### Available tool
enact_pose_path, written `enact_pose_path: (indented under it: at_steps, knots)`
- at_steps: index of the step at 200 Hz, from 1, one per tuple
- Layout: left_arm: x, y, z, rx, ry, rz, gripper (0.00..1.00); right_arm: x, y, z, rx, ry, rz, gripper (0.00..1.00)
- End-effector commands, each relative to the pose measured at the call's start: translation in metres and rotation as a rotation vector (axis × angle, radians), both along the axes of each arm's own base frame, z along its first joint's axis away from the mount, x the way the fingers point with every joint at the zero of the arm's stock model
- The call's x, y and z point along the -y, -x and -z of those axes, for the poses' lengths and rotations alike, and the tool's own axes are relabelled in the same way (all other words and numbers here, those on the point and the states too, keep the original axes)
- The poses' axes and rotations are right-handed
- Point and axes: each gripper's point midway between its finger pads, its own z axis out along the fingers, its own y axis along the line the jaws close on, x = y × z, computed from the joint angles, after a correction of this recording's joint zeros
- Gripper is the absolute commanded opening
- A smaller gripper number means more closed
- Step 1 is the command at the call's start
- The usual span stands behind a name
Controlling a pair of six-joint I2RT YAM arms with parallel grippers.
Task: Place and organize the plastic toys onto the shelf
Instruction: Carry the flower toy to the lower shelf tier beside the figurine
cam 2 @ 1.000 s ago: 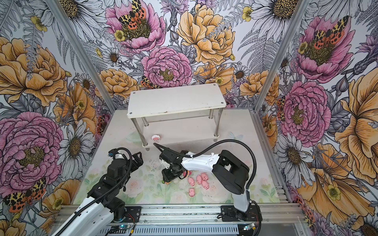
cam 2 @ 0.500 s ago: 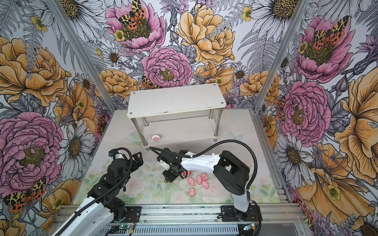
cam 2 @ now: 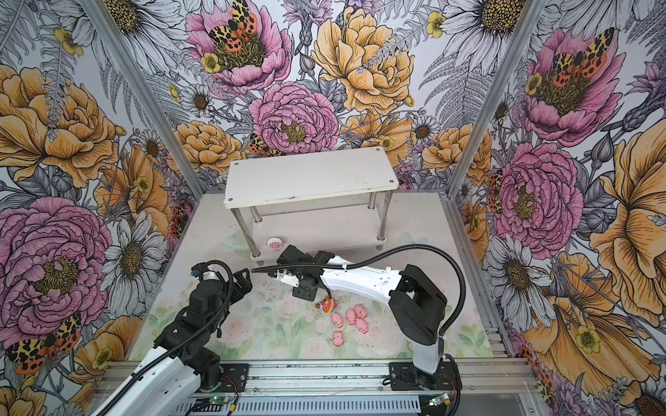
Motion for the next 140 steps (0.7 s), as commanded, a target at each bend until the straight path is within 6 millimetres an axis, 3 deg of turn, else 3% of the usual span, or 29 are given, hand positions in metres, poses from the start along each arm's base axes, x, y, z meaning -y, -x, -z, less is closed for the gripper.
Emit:
enact_pose_path:
  at_steps: [1, 55, 140]
  knots:
    - [-0.001, 0.0, -0.002, -0.005, -0.017, 0.012, 0.99, 0.001, -0.036, -0.025, 0.121, 0.018, -0.072, 0.0]
    - [-0.004, 0.001, -0.002, -0.008, -0.021, 0.001, 0.99, 0.002, -0.083, -0.042, 0.213, 0.052, -0.133, 0.0]
    - [-0.006, -0.003, 0.0, -0.027, -0.023, -0.016, 0.99, -0.001, -0.127, -0.022, 0.253, 0.14, -0.189, 0.0]
